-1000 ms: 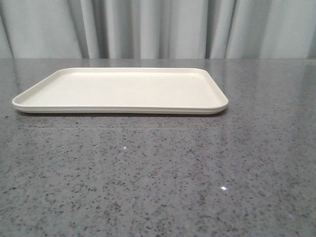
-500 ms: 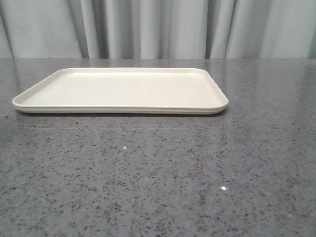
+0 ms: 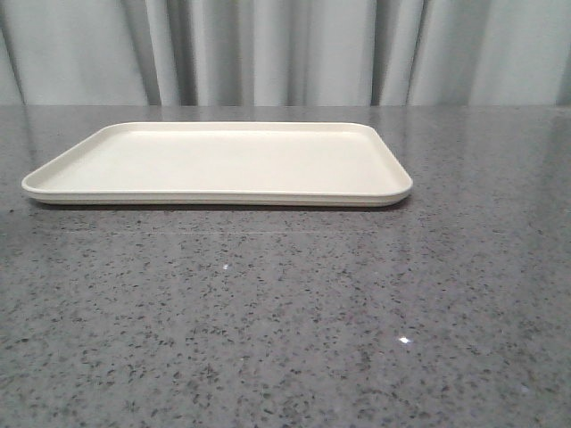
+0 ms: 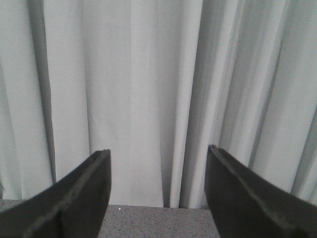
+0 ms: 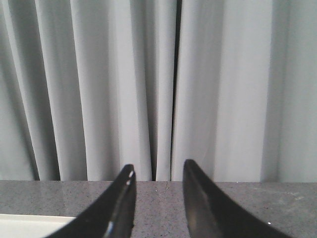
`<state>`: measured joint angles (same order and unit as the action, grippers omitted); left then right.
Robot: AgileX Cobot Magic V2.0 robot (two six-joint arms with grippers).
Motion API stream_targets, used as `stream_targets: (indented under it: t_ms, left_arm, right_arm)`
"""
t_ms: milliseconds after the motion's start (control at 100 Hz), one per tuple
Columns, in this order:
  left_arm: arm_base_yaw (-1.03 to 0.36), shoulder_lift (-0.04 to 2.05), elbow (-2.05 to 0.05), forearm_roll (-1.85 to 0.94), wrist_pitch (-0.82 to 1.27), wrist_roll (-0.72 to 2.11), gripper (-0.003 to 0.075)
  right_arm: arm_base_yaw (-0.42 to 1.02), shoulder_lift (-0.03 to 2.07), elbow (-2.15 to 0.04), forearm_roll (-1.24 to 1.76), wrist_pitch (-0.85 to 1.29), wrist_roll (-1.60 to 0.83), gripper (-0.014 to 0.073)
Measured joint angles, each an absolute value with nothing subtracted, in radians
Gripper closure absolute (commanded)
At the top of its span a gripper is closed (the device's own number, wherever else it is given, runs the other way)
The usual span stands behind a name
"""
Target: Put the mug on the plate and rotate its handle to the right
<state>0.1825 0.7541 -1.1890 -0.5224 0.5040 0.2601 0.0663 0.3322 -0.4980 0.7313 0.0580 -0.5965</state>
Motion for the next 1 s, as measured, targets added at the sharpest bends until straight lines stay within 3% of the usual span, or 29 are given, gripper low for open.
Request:
stream_targets:
  t_ms: [340, 1000]
  left_arm:
    - [0.194, 0.754, -1.194, -0.518, 0.511, 0.260, 0.0299]
    - [0.194, 0.754, -1.194, -0.470, 0.538, 0.264, 0.0300]
  right_arm:
    - [0.066, 0.332, -0.498, 0.796, 0.058, -0.596, 0.0102]
    - [0.066, 0.332, -0.501, 0.769, -0.105, -0.598, 0.0104]
